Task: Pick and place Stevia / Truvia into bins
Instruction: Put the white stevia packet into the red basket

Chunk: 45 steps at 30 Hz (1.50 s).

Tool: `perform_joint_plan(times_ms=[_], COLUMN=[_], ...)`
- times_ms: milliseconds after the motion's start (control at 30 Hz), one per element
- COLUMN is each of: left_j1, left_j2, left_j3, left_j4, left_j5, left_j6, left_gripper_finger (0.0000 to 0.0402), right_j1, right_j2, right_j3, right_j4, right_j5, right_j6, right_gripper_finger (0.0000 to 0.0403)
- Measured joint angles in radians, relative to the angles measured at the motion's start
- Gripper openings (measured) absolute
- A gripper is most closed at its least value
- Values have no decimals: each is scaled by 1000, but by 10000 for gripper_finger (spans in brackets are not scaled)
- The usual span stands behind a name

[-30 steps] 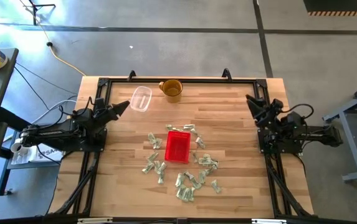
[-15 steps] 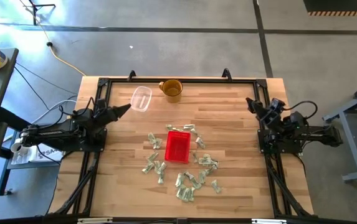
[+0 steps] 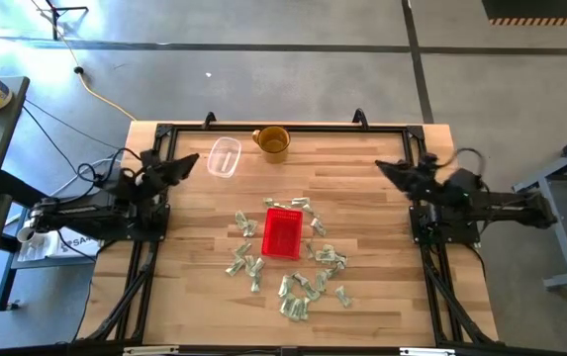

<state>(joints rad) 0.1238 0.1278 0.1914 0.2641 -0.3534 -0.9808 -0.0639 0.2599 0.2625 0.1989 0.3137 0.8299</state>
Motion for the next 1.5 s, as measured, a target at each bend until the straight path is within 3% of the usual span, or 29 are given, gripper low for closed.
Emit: perform_joint_plan(times_ms=[133, 333, 567, 700, 800, 933, 1200, 1333, 1500], left_j1=[0, 0, 0, 0, 0, 0, 0, 0, 0], left_j2=[176, 563, 944, 1098, 1183, 1258, 1333, 1392, 1458], left_j3=[101, 225, 356, 474, 560, 644, 663, 663, 663], left_j4=[-215, -472, -544, -686, -823, -970, -939, -940, -907], left_j5=[38, 203, 321, 395, 432, 403, 390, 389, 379], left_j6=[-41, -128, -206, -172, -130, -123, -127, -127, -126], left_gripper_finger=[200, 200, 200, 200, 205, 236, 302, 297, 257], right_j1=[-38, -127, -212, -225, -225, -225, -225, -225, -225], right_j2=[119, 235, 288, 307, 316, 317, 317, 317, 317], right_j3=[148, 286, 318, 318, 318, 318, 318, 318, 318], right_j4=[-394, -772, -919, -929, -929, -929, -945, -968, -979], right_j5=[16, -36, -102, -121, -123, -116, -107, -103, -83], right_j6=[28, 89, 116, 115, 112, 99, 79, 60, 52], right_gripper_finger=[243, 243, 243, 243, 243, 243, 243, 243, 243])
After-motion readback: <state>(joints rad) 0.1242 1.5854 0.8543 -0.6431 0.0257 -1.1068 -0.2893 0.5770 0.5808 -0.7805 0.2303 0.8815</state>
